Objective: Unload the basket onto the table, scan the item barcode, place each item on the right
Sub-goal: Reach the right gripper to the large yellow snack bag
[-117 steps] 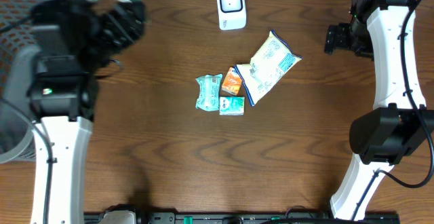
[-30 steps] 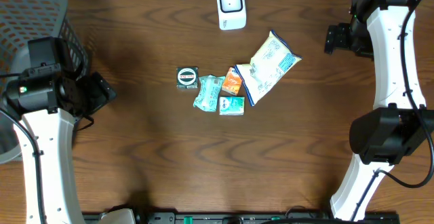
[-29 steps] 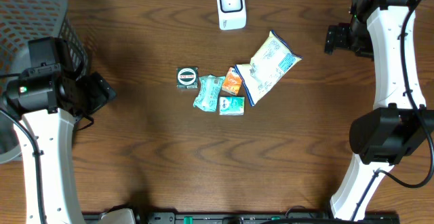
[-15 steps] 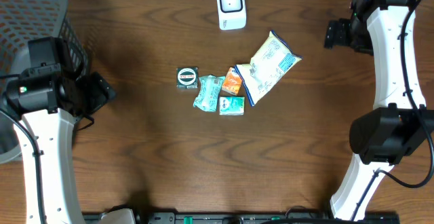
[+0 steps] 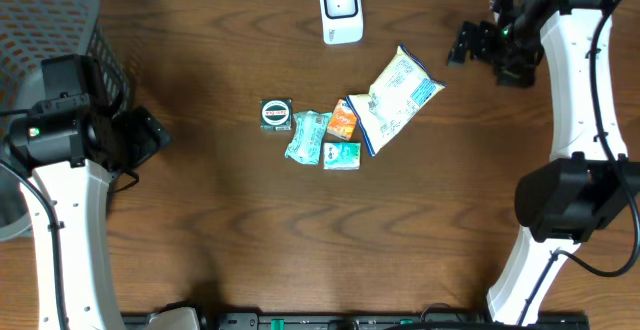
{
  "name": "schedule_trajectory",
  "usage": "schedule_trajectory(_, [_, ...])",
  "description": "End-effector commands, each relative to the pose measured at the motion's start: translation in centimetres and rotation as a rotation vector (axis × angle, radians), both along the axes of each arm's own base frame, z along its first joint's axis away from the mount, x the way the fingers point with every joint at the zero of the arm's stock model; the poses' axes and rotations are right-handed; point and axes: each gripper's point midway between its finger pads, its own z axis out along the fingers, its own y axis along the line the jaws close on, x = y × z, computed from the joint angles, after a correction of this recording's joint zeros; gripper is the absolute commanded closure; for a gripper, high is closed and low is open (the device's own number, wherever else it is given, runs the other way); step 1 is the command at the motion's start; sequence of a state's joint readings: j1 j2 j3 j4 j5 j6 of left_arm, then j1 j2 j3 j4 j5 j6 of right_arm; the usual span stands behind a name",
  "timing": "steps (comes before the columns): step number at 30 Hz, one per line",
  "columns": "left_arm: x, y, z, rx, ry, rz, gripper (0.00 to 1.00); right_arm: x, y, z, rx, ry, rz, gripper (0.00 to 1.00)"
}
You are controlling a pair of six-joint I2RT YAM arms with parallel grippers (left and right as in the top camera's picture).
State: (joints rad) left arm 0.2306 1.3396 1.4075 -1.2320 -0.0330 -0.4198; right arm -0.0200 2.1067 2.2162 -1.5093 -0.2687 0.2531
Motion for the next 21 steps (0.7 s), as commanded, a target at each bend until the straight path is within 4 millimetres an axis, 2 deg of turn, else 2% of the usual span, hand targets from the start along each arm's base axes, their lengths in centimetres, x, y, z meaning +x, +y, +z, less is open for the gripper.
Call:
schedule_trajectory(1, [-0.3,0.3,0.0,0.012,0.007,0.017,0.03,-0.8,2.9,0.1,0.042,0.003,0.083,0.01])
schedule_trajectory(6, [-0.3,0.3,0.0,0.012,0.007,0.017,0.03,-1.3,5.2,-1.4,0.006,0.025,0.145,0.01])
schedule_trajectory(21, [-0.3,0.3,0.0,0.012,0.007,0.017,0.02,-0.1,9.5,-1.9,-0.002,-0.06,0.239,0.01])
